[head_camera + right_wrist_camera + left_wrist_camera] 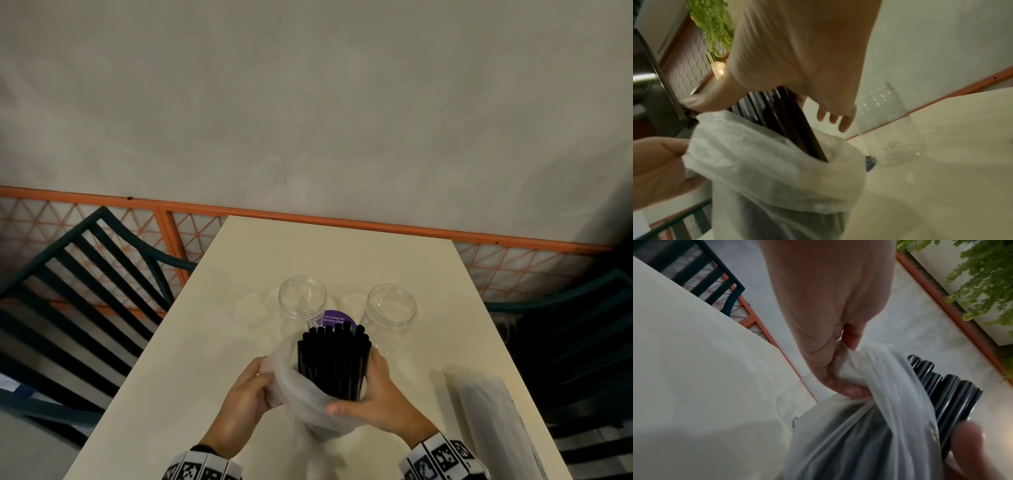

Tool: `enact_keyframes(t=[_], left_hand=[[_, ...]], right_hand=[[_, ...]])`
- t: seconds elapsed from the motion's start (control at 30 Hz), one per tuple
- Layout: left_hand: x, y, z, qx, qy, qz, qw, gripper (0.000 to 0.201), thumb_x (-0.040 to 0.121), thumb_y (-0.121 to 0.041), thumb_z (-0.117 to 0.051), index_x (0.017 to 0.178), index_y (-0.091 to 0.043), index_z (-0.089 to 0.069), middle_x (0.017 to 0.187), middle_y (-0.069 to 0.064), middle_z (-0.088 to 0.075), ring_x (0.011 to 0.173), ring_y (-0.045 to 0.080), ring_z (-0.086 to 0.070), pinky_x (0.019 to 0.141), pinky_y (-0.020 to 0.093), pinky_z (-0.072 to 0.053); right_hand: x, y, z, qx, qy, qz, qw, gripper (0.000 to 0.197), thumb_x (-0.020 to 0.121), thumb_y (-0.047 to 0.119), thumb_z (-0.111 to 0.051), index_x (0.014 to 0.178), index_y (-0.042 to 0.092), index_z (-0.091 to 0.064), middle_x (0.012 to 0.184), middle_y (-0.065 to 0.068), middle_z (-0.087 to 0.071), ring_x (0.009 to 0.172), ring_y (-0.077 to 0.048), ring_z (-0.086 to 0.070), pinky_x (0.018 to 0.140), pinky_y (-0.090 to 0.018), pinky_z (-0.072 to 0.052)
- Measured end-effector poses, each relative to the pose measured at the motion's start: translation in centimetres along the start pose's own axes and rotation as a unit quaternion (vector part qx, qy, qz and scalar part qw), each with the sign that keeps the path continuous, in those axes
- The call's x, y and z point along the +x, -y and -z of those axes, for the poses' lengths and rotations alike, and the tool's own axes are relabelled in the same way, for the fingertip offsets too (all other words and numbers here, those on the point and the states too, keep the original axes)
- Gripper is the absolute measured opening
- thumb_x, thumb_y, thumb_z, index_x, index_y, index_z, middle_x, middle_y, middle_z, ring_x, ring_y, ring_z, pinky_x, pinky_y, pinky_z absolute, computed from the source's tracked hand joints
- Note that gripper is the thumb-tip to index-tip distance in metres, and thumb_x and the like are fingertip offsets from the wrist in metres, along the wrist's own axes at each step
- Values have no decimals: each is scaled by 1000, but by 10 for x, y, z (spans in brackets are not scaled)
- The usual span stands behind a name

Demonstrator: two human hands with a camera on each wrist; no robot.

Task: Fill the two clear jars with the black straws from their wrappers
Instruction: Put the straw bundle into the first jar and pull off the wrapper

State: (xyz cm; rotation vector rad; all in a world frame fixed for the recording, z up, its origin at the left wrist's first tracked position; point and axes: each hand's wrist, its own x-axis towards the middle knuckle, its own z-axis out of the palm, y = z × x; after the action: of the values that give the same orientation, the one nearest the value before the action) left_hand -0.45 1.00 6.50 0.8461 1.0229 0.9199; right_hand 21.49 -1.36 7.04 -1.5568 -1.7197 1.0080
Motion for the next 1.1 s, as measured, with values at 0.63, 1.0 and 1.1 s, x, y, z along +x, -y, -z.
enact_keyframes(t=[0.63,1.0,1.1], left_hand=[[-12,-3,25,175,35,-97,979,54,53,-34,-78,103,-30,-57,107,-1,-61,85,21,-65,72,27,-53],[-5,13,-19,223,-81,-191,952,15,65,-23,-63,64,-25,-48,65,7,-49,56,15,-41,48,18,-34],[-9,13,-29,260,-105,-218,935,14,70,-19,-59,64,-22,-47,67,9,-49,54,6,-39,49,13,-34]], right_hand=[[-12,-31,17,-43,126,-97,986,55,82,29,-65,133,28,-44,130,12,-53,119,-6,-49,91,-15,-43],[-13,-32,-5,47,-107,-200,973,21,82,23,-67,86,12,-50,77,-4,-58,60,-18,-55,56,-23,-46],[-12,-26,-7,86,-142,-194,967,15,80,13,-64,80,13,-49,72,-4,-57,63,-20,-57,62,-32,-54]])
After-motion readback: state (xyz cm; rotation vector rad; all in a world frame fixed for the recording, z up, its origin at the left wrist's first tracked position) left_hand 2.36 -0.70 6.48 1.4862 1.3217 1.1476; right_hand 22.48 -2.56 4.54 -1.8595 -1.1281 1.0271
